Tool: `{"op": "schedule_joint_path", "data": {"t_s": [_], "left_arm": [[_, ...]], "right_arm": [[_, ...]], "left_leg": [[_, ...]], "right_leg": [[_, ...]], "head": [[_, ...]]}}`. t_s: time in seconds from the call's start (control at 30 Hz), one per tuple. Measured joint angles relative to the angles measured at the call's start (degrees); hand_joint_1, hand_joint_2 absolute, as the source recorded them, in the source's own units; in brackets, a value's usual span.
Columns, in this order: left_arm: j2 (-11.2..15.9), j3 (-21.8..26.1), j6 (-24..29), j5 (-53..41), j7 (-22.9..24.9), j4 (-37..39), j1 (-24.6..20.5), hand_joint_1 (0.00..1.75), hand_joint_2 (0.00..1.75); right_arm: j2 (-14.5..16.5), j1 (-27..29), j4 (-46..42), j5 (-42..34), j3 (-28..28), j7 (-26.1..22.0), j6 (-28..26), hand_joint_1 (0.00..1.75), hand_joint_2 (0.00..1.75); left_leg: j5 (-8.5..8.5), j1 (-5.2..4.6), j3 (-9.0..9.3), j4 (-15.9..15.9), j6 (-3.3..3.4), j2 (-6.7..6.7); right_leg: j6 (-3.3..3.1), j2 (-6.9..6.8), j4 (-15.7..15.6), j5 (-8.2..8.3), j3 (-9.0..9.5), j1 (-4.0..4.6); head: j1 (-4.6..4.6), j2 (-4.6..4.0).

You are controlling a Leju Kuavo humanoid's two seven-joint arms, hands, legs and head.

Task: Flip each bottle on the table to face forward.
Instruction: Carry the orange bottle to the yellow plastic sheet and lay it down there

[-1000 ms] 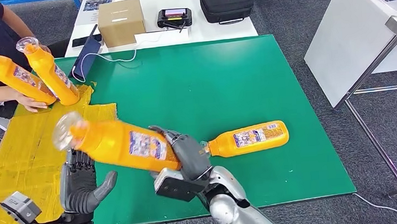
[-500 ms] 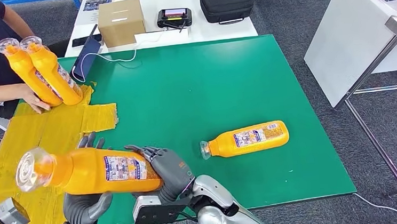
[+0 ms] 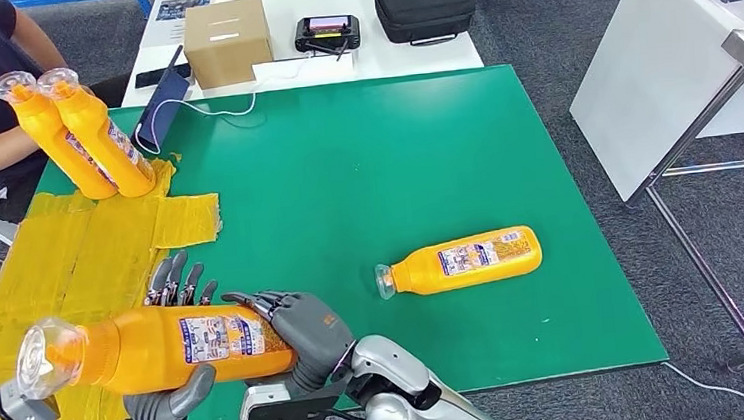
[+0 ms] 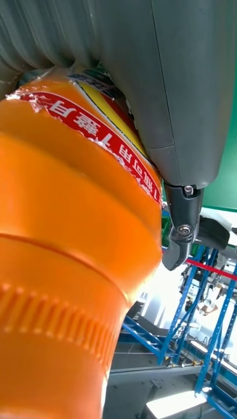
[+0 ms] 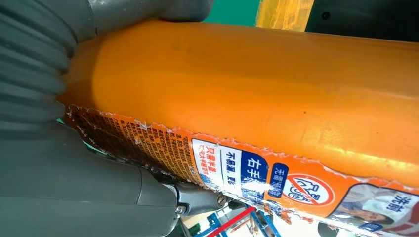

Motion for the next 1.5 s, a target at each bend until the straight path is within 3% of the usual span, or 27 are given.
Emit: {"op": "schedule_joint_path", "data": {"t_s": [0.23,0.37,0.93,1.07,1.17,1.3,1.37,1.5], "left_arm": [[1.0,-0.1,-2.9,3.0,0.4,0.1,0.6,0.0,1.75],[1.3,-0.1,-3.1,2.9,-0.1,0.1,0.8,1.75,1.75],[0.6,0.0,1.0,-2.4,-3.1,-0.1,1.7,1.75,1.75],[0.4,0.0,1.8,-4.7,-3.8,-0.4,1.6,1.75,1.75],[0.4,-0.1,5.3,-12.7,-4.9,-1.4,1.0,1.75,1.75],[0.9,0.6,9.6,-22.4,-5.4,-2.8,-0.6,1.75,1.75],[1.2,0.8,13.3,-31.0,-5.2,-3.2,-1.6,1.75,1.75],[1.7,1.0,23.4,-58.1,-1.5,-3.5,-4.8,1.75,1.75]], "right_arm": [[0.0,-0.5,1.1,-0.9,0.6,-0.3,0.5,1.75,1.75],[-0.1,-1.1,1.6,-1.2,1.2,-0.4,0.9,1.75,1.75],[-0.7,-2.3,2.4,-3.1,2.8,1.3,1.3,1.75,1.75],[-1.0,-2.0,2.2,-3.0,2.4,1.5,-0.2,0.03,1.75],[-1.8,-0.2,1.1,-1.6,0.6,2.7,-3.2,0.0,1.75],[-4.2,2.8,-2.3,1.2,-4.1,4.0,-5.6,0.0,0.0],[-5.2,4.7,-5.0,3.8,-6.7,4.2,-6.8,0.0,0.0],[-7.7,9.4,-12.8,9.4,-13.9,3.3,-8.1,0.0,0.0]], "left_leg": [[0.0,0.01,0.0,0.0,0.0,0.01],[0.0,0.0,0.0,0.0,0.0,0.01],[0.0,0.0,0.01,0.0,0.0,0.01],[0.0,0.0,0.03,0.0,0.0,0.0],[0.0,0.0,0.03,0.0,0.0,-0.04],[-0.01,-0.02,0.01,0.0,0.01,-0.05],[0.0,-0.03,0.04,0.0,0.01,-0.08],[0.0,-0.03,0.01,0.0,0.02,-0.26]], "right_leg": [[0.0,0.0,0.0,0.0,-0.02,0.01],[0.0,0.0,0.0,0.0,-0.02,0.0],[0.0,0.0,0.0,0.0,-0.03,0.0],[0.0,0.0,0.0,0.0,-0.04,0.0],[0.0,-0.05,0.0,0.0,-0.02,-0.01],[0.01,-0.08,0.0,0.02,0.01,-0.02],[0.02,-0.12,0.0,0.02,0.01,-0.02],[0.02,-0.23,0.0,0.01,0.04,-0.02]], "head": [[-0.01,0.0],[-0.01,0.0],[0.0,0.0],[0.0,0.0],[0.0,0.0],[0.0,0.0],[-0.01,0.0],[-0.02,0.0]]}}
